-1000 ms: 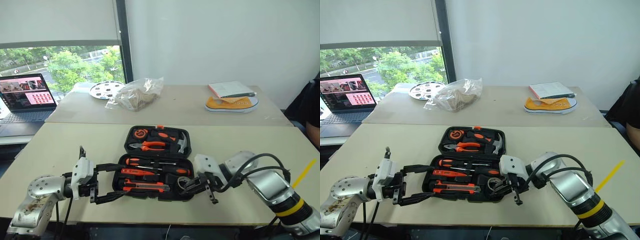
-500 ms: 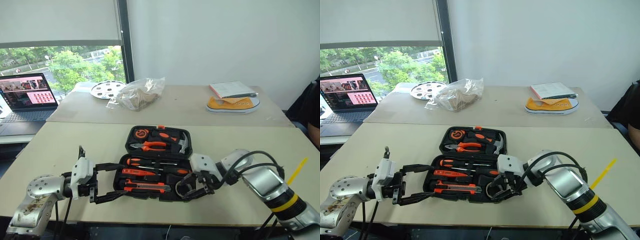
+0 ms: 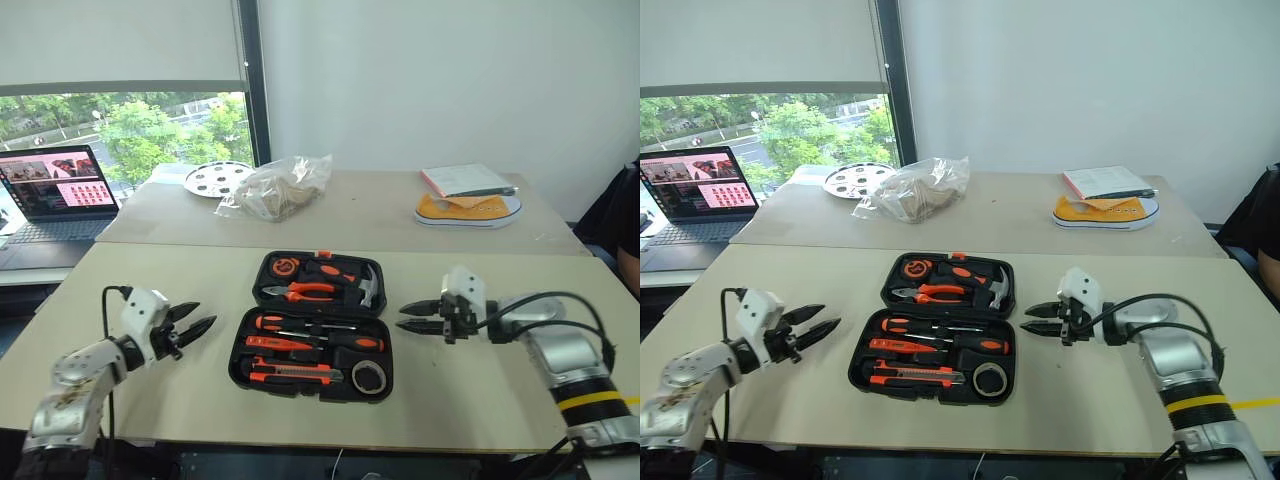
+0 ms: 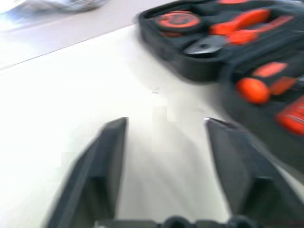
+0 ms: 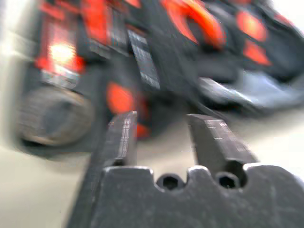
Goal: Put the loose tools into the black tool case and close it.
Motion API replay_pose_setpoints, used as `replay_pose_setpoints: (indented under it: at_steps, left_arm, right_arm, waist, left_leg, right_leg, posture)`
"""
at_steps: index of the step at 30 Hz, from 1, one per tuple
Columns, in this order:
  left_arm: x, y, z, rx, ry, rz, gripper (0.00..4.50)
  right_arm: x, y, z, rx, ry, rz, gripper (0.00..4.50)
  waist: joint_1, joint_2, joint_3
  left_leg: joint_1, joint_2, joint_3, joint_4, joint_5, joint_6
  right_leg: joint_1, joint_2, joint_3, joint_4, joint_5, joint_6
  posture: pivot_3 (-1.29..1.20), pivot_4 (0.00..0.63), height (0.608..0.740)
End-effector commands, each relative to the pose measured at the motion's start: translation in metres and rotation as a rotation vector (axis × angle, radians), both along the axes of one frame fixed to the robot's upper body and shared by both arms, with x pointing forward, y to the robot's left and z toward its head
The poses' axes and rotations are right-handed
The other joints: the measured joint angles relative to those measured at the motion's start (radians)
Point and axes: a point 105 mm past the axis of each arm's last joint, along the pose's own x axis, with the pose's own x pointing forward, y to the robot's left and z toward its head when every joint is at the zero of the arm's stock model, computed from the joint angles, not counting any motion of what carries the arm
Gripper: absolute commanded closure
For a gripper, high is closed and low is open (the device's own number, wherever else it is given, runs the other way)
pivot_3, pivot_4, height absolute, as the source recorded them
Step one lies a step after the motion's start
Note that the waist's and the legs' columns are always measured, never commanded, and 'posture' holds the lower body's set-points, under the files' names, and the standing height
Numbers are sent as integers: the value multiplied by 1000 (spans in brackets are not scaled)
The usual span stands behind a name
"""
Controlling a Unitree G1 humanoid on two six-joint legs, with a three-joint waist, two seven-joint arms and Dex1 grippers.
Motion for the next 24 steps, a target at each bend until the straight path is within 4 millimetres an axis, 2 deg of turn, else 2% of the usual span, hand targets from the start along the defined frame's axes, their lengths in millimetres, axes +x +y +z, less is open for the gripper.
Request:
replay_pose_setpoints:
  at_steps: [1, 2, 3, 8, 12, 15, 20, 22, 23, 24]
  left_arm:
    - [16, -11, -1, 34, -14, 21, 3584]
    - [18, -17, -2, 23, -9, 1, 4066]
    - [18, -22, -3, 12, 5, -17, 4287]
    - [13, -50, -11, 10, 68, -166, 4287]
    - [1, -64, -14, -3, 99, -260, 4287]
    - [-3, -61, -16, 10, 100, -254, 4287]
    - [-3, -44, -11, 10, 75, -179, 4287]
    - [-3, -30, -3, -22, 75, -122, 4287]
    - [-3, -21, 2, -20, 74, -91, 4043]
    - [-6, -16, 6, -26, 95, -81, 3768]
  right_arm:
    - [13, 9, 6, -27, -101, -3, 4430]
    - [15, 12, 5, -23, -102, -1, 4500]
    - [16, 16, 4, -16, -99, 3, 4500]
    - [11, 35, 0, -5, -59, 73, 4500]
    - [5, 36, -1, -4, -32, 88, 4500]
    - [-1, 34, -2, -7, -13, 85, 4500]
    - [-6, 25, -4, -8, -8, 42, 4500]
    - [1, 14, 8, 37, -63, -30, 4500]
    - [2, 8, 17, 63, -71, -58, 4500]
    - [-3, 4, 19, 68, -12, -52, 4213]
  waist:
    - [-3, 0, 0]
    - [-5, 0, 0]
    - [-8, 0, 0]
    - [-15, 0, 0]
    - [-11, 0, 0]
    - [-11, 0, 0]
    - [-13, 0, 0]
    - [-13, 0, 0]
    - [-14, 0, 0]
    - [-15, 0, 0]
  left_leg:
    - [0, 0, 0, 0, 0, 0]
    - [0, 0, 1, 0, 0, -1]
    - [0, 0, 1, 0, 0, -1]
    - [0, 1, 1, 0, 1, -1]
    - [-1, 0, 1, 0, 1, -1]
    - [-1, 1, 0, 0, 0, -1]
    - [-1, 1, -1, -1, 0, -1]
    - [-1, 1, -1, -1, 0, -1]
    - [0, 1, -1, 0, 0, -1]
    - [0, 1, -1, 0, 0, -1]
  right_leg:
    - [0, 0, 0, 1, 0, 0]
    - [0, 0, 0, 1, 0, 0]
    - [0, 1, 0, 1, 0, 0]
    - [0, 1, -1, 1, 0, 0]
    - [0, 0, -1, 0, 0, 0]
    - [0, 0, -1, 0, 0, 0]
    - [0, 0, -1, 0, 0, 0]
    - [0, 0, -1, 0, 0, 0]
    - [0, 0, -1, 0, 0, 0]
    - [0, 0, -1, 1, 0, 0]
  posture:
    - [0, 150, 740]
    - [0, 150, 740]
    - [0, 150, 740]
    - [0, 150, 740]
    - [0, 150, 740]
    - [0, 150, 740]
    - [0, 150, 740]
    - [0, 150, 740]
    - [0, 150, 740]
    - [0, 150, 740]
